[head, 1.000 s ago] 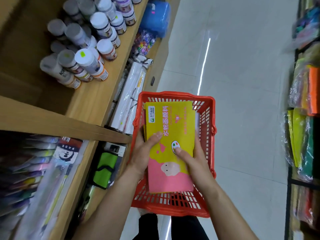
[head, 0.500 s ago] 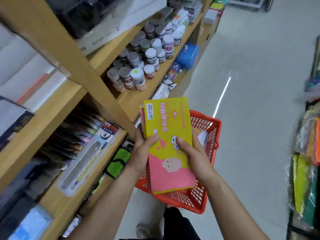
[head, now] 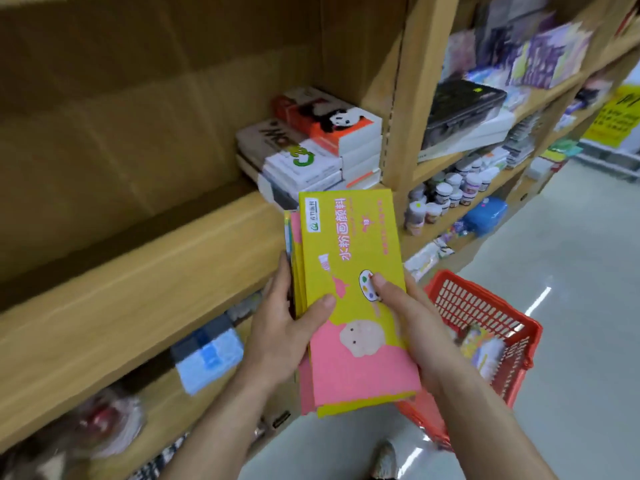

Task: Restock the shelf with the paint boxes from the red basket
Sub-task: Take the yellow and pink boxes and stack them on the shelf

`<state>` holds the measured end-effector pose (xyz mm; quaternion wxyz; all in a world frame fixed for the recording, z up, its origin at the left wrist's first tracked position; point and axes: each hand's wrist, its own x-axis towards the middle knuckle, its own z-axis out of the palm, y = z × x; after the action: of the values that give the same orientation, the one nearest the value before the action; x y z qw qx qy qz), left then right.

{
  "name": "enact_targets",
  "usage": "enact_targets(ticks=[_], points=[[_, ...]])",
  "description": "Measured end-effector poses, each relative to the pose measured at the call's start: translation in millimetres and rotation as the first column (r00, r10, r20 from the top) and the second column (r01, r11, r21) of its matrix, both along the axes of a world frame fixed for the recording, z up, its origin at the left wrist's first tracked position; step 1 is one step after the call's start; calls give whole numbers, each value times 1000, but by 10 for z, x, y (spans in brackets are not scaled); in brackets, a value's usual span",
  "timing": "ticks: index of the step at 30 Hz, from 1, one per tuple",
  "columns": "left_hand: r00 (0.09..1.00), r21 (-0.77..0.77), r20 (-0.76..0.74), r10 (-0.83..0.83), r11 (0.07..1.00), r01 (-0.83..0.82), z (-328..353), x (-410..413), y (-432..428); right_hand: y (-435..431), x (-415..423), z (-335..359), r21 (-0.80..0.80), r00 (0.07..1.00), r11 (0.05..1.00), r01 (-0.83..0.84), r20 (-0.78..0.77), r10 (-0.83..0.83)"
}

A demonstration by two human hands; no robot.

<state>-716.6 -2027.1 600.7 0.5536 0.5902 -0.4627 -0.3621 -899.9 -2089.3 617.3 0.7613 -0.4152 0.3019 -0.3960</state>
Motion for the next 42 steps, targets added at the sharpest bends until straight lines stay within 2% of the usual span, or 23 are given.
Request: enact_targets(ticks=[3, 7, 11, 14, 17, 20, 22, 26, 28, 30, 33, 36, 39, 41, 42], points=[[990, -7, -1, 139, 990, -139, 94, 445, 319, 76, 545, 151, -22, 995, 995, -101, -14, 101], [950, 26, -11, 311, 950, -310, 181, 979, 397, -22, 1273, 318, -18, 969, 983, -185, -171, 180], [927, 97, -20, 375, 923, -372, 212, 1373, 294, -233, 1848, 409, -69, 926, 976, -208, -337, 173], [895, 132, 32, 444, 886, -444, 180, 1576, 203, -400, 2140, 447, -51, 855, 960, -274, -469, 219], [887, 191, -18, 462, 872, -451, 163, 1674, 94, -587, 2301, 470, -9, 785, 951, -308, -567, 249], [870, 245, -28, 492, 847, -471, 202, 1654, 30, -721, 2299, 479, -108, 755, 950, -294, -636, 161], [848, 233, -10, 530, 826, -513, 215, 1593, 58, -782, 2238, 491, -202, 780, 940, -274, -618, 95], [850, 191, -130, 510, 854, -483, 61, 1272, 313, -633, 1811, 360, -256, 843, 915, -313, -518, 143], [863, 169, -87, 498, 861, -480, 9, 1111, 368, -499, 1570, 170, -324, 881, 891, -318, -448, 152], [856, 133, -14, 517, 849, -511, -20, 1066, 269, -364, 1473, 47, -409, 868, 827, -386, -464, 175], [836, 152, 84, 542, 822, -548, -4, 1101, -65, -471, 1561, -7, -544, 864, 746, -385, -497, 83], [817, 209, 131, 561, 790, -576, 57, 1171, -450, -740, 1718, 31, -604, 875, 733, -312, -483, -26], [815, 155, 136, 564, 800, -579, 124, 1141, -803, -865, 1704, -20, -666, 793, 725, -177, -533, -296], [812, 168, 191, 551, 797, -580, 92, 1108, -944, -834, 1548, -112, -675, 792, 734, -76, -488, -366], [816, 186, 203, 541, 797, -575, 58, 1104, -978, -807, 1450, -181, -704, 803, 709, -39, -445, -397]])
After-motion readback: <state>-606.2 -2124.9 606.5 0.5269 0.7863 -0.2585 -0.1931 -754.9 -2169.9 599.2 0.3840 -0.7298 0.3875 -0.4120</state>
